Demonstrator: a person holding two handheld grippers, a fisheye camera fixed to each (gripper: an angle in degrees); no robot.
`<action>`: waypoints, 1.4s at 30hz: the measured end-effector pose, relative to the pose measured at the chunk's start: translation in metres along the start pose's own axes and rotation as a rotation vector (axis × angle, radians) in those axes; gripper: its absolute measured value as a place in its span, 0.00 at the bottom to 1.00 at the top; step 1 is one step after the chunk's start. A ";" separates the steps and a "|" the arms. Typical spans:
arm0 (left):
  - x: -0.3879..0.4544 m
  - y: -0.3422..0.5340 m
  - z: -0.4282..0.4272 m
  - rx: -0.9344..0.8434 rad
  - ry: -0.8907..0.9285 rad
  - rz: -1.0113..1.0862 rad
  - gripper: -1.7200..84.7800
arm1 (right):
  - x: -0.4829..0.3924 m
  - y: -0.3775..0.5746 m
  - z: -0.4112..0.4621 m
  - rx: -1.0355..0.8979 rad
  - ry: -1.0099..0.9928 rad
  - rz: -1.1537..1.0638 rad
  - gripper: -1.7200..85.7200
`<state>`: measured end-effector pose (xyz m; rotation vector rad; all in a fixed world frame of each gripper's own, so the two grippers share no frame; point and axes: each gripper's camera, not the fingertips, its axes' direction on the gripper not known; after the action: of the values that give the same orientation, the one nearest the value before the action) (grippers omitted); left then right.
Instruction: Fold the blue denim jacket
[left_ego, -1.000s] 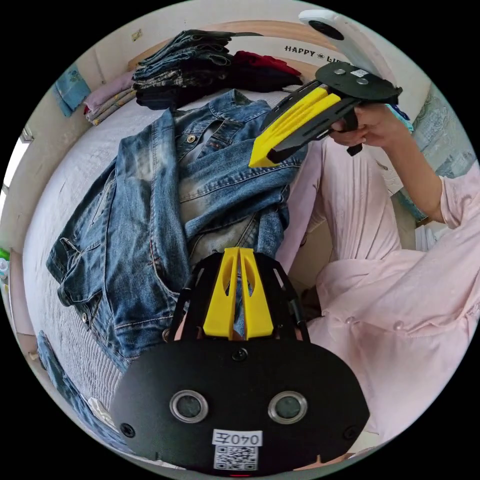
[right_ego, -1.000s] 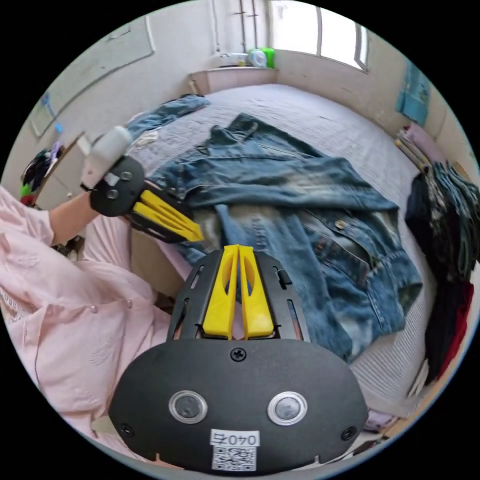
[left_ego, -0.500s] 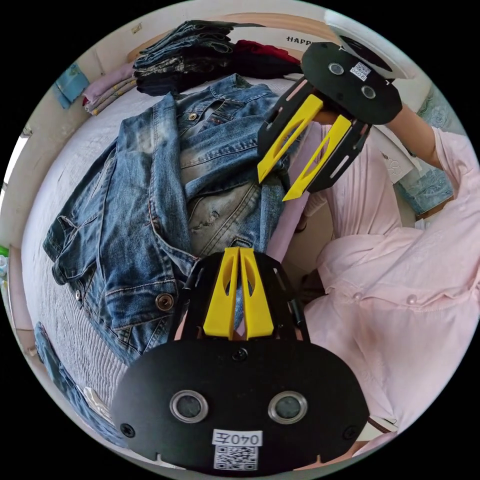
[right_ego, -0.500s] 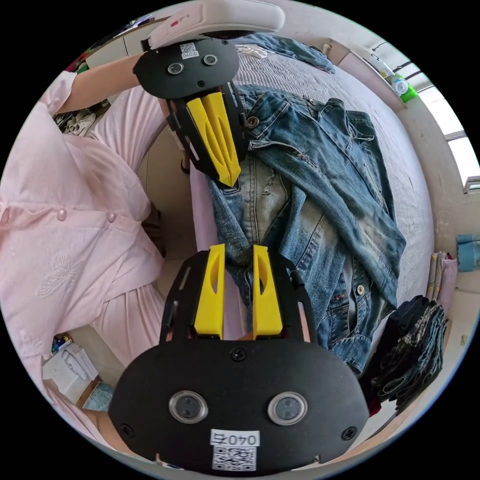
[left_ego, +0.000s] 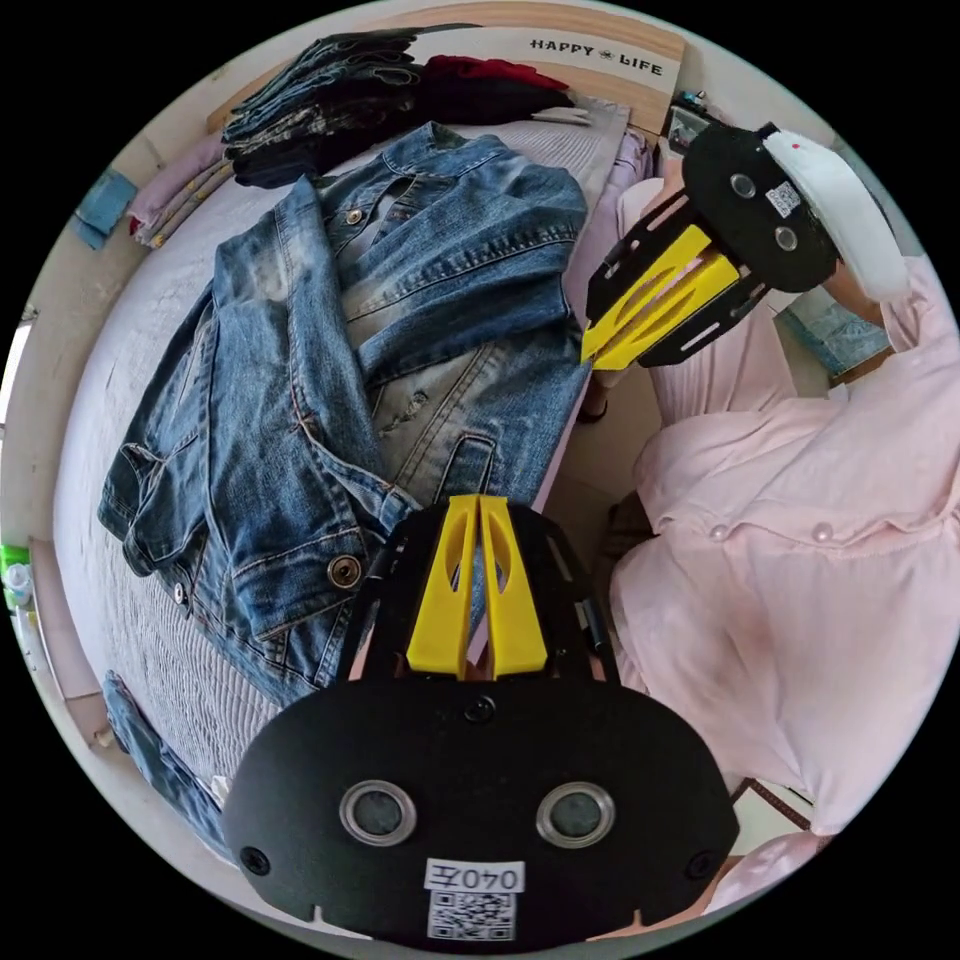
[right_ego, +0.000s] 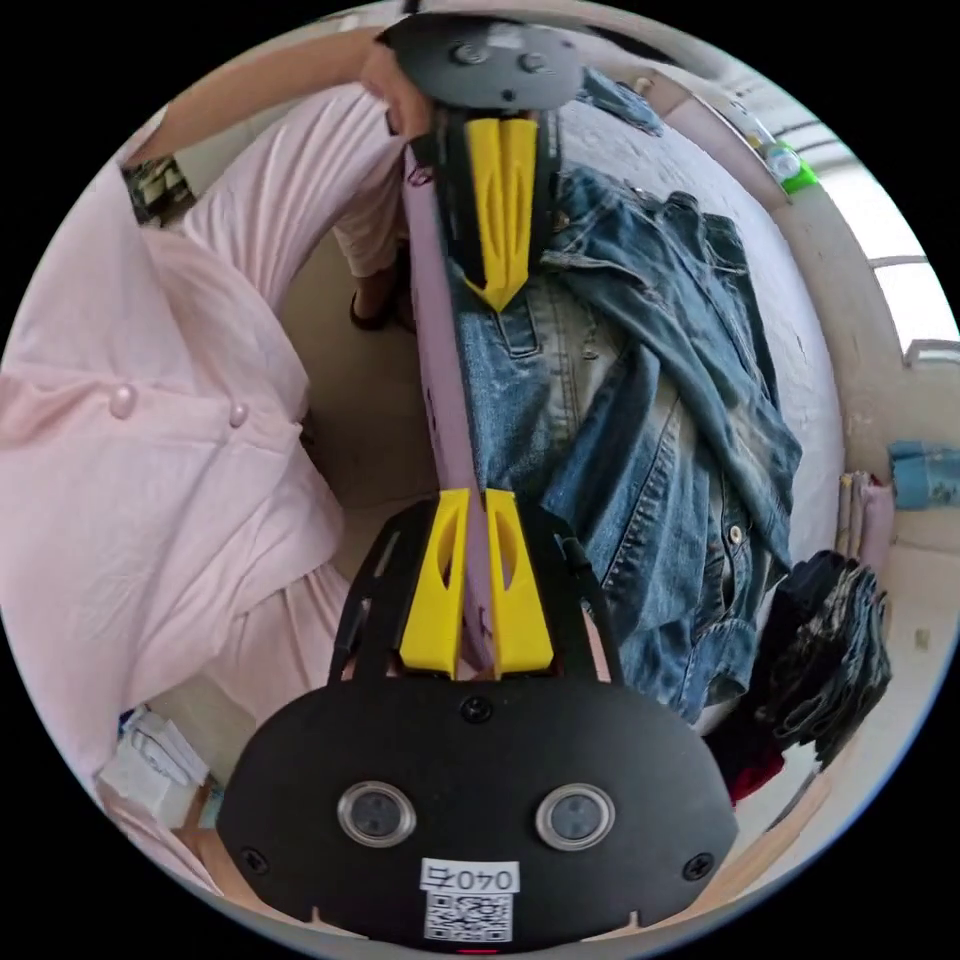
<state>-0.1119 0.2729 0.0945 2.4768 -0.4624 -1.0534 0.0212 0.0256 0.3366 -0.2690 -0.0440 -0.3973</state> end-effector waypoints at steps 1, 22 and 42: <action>0.004 -0.002 -0.005 0.024 -0.007 0.014 0.01 | 0.012 0.016 -0.022 0.024 -0.056 0.032 0.09; 0.061 -0.078 0.034 0.139 -0.106 0.116 0.03 | 0.229 0.246 -0.125 0.147 -0.552 0.402 0.08; 0.001 -0.010 -0.043 0.415 -0.159 -0.002 0.01 | 0.215 0.238 -0.357 0.283 -0.432 0.442 0.04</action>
<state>-0.0783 0.2913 0.1165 2.7553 -0.7986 -1.2686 0.3080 0.0605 -0.0465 -0.0750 -0.4536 0.1140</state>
